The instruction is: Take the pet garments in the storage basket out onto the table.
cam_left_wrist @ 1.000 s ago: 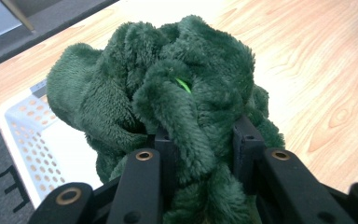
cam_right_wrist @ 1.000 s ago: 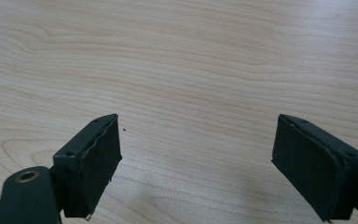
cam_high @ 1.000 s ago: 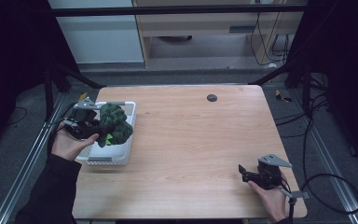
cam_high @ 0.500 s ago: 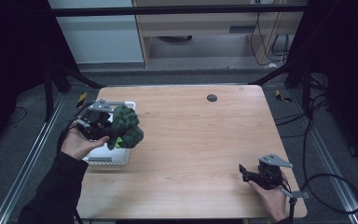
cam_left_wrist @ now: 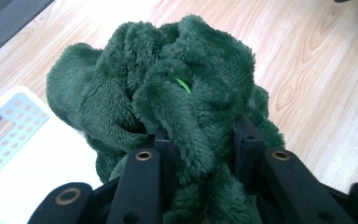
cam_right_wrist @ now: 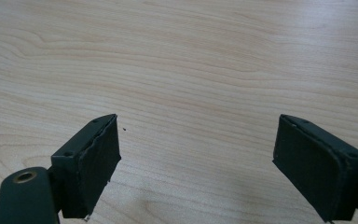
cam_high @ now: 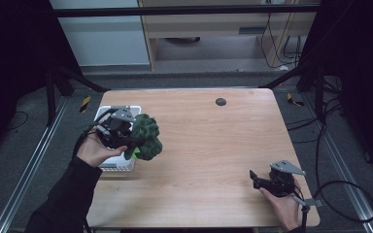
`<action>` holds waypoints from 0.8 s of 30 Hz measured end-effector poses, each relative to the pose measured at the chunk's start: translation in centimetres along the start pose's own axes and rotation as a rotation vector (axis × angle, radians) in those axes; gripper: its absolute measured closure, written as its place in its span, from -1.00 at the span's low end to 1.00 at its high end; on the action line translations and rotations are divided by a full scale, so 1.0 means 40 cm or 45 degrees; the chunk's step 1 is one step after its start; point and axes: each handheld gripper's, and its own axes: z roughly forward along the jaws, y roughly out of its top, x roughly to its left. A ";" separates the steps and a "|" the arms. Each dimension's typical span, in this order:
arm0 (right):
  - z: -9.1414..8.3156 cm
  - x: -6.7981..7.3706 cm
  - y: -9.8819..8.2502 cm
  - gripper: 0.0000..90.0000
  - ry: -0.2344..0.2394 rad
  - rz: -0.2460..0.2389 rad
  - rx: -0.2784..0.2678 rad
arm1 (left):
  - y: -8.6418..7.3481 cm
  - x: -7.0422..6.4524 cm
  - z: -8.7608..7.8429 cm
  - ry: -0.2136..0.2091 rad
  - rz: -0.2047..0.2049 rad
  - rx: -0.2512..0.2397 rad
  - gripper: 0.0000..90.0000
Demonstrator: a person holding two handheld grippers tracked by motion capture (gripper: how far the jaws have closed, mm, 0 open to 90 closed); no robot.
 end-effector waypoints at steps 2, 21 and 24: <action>0.000 0.000 0.000 -0.68 -0.001 0.001 0.001 | 0.008 -0.008 0.010 -0.011 0.024 0.012 0.53; -0.008 -0.006 0.002 -0.68 -0.019 0.004 -0.029 | 0.069 -0.081 0.089 -0.107 0.182 0.084 0.53; -0.008 -0.005 0.003 -0.68 -0.019 0.004 -0.029 | 0.077 -0.089 0.103 -0.124 0.202 0.095 0.53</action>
